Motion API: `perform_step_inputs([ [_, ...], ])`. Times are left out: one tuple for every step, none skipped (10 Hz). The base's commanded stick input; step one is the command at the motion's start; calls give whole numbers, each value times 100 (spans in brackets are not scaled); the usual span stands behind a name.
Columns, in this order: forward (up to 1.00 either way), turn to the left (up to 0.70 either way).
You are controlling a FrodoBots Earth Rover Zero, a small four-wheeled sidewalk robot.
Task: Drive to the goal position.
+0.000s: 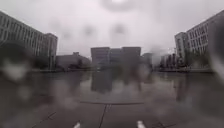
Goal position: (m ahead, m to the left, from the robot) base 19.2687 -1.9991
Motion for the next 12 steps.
perform_step_inputs([
  [70, 0],
  [70, 0],
  [70, 0],
  [70, 0],
  [70, 0],
  [70, 0],
  [70, 0],
  [70, 0],
  [70, 0],
  [70, 0],
  [70, 0],
  [70, 0],
])
